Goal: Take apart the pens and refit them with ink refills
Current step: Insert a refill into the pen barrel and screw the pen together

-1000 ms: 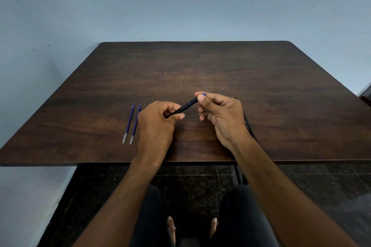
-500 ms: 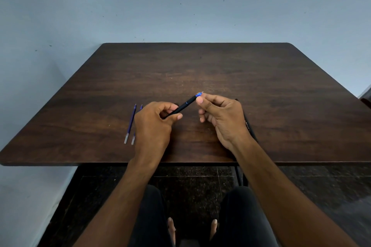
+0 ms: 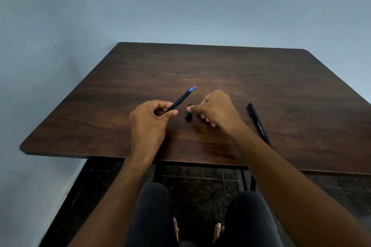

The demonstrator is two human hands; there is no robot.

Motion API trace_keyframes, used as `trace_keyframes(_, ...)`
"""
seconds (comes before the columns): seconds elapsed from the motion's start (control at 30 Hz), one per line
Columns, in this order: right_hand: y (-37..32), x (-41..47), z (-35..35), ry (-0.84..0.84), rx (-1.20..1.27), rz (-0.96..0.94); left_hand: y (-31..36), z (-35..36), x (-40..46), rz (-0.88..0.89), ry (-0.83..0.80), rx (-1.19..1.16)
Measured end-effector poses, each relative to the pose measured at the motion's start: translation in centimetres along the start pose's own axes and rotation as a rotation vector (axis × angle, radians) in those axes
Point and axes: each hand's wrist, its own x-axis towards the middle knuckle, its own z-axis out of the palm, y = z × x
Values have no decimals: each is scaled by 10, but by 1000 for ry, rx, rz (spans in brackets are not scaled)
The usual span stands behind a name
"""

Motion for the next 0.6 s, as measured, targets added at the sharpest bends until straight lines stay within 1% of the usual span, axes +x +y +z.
trace_keyframes(0.1, -11, 4, 8, 58, -159, 28, -2, -1, 0, 2, 2, -5)
trace_keyframes(0.2, -16, 4, 13, 94, -224, 27, -2, 0, 1, 11, 3, -1)
trace_keyframes(0.3, -20, 4, 14, 71, -256, 39, -3, 0, 2, 12, 6, 23)
trace_keyframes(0.5, -23, 5, 4, -49, -116, 145, -2, 2, 1, -15, 2, 31)
trace_keyframes(0.6, -16, 1, -4, -68, 80, 139, 0, 3, 0, -8, -2, 40)
